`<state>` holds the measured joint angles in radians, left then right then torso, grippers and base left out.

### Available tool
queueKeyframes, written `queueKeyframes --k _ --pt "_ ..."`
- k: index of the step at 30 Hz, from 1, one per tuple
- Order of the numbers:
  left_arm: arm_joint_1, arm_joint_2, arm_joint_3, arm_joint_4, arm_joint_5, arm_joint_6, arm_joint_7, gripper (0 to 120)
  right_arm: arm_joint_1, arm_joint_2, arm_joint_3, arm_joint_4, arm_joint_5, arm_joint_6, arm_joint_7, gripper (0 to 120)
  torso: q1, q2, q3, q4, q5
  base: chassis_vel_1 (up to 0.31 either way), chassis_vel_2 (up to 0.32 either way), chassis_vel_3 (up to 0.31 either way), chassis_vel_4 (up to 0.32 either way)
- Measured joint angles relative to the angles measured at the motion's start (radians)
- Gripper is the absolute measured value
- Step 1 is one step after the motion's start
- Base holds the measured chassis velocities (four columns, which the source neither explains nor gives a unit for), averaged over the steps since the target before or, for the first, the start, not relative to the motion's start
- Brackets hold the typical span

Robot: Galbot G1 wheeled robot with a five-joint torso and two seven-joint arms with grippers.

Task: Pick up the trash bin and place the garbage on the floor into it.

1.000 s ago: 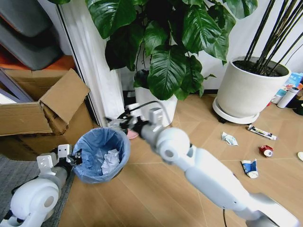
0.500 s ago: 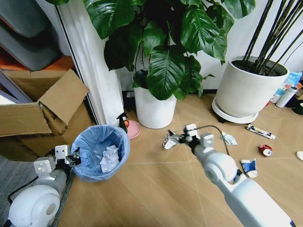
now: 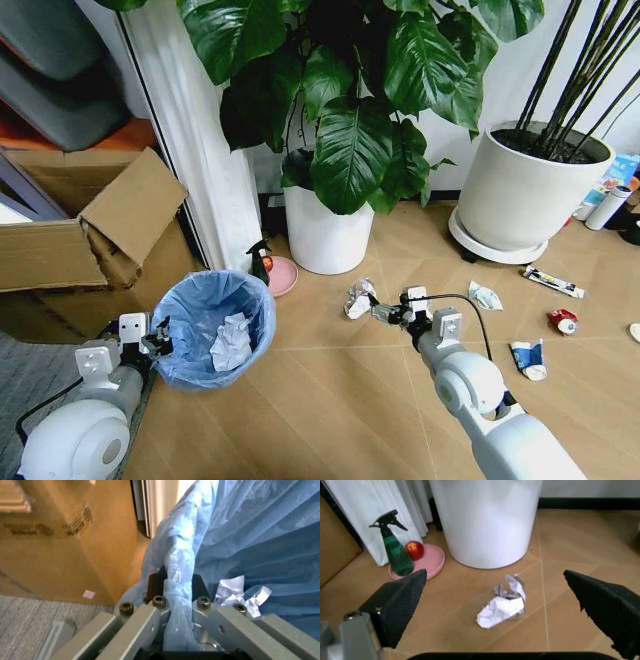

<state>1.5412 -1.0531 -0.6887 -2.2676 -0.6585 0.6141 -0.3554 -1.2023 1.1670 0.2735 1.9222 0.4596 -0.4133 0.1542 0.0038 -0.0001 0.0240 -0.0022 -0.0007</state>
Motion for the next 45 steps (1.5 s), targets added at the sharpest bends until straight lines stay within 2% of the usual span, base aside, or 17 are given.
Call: queueKeyframes --k 25,28,29,33,34,36,45 --pt "-0.010 0.009 0.001 0.000 -0.006 -0.001 -0.003 0 -0.001 0.058 -0.041 -0.092 -0.037 0.017 -0.017 100 0.000 0.000 0.000 -0.0001 -0.0001 -0.094 0.091 0.097 -0.098" --pt "-0.008 0.012 -0.006 -0.011 -0.011 -0.001 -0.004 0 0.030 0.086 -0.050 -0.203 -0.030 0.024 -0.022 100 0.000 0.000 0.000 -0.0004 0.0003 -0.042 0.031 0.029 -0.037" --pt "-0.008 0.012 -0.006 -0.011 -0.011 -0.001 -0.004 0 0.030 0.086 -0.050 -0.203 -0.030 0.024 -0.022 100 0.000 0.000 0.000 -0.0004 0.0003 0.000 0.000 0.000 0.000" --pt "-0.001 0.015 -0.017 -0.028 -0.021 -0.001 -0.013 0 0.114 0.117 -0.070 -0.417 -0.051 0.056 -0.042 100 0.000 0.000 0.000 0.0000 0.0002 0.000 0.000 0.000 0.000" --pt "-0.001 0.015 -0.017 -0.028 -0.021 -0.001 -0.013 0 0.114 0.117 -0.070 -0.417 -0.051 0.056 -0.042 100 0.000 0.000 0.000 0.0000 0.0002 0.000 0.000 0.000 0.000" --pt "0.006 0.015 -0.021 -0.037 -0.023 -0.003 -0.016 0 0.162 0.132 -0.078 -0.510 -0.076 0.078 -0.053 100 0.000 0.000 0.000 0.0000 -0.0001 0.000 0.000 0.000 0.000" --pt "0.031 0.008 -0.023 -0.057 -0.015 -0.006 -0.020 0 0.265 0.157 -0.102 -0.701 -0.102 0.110 -0.086 100 0.000 0.000 0.000 -0.0001 -0.0001 0.000 0.000 0.000 0.000"
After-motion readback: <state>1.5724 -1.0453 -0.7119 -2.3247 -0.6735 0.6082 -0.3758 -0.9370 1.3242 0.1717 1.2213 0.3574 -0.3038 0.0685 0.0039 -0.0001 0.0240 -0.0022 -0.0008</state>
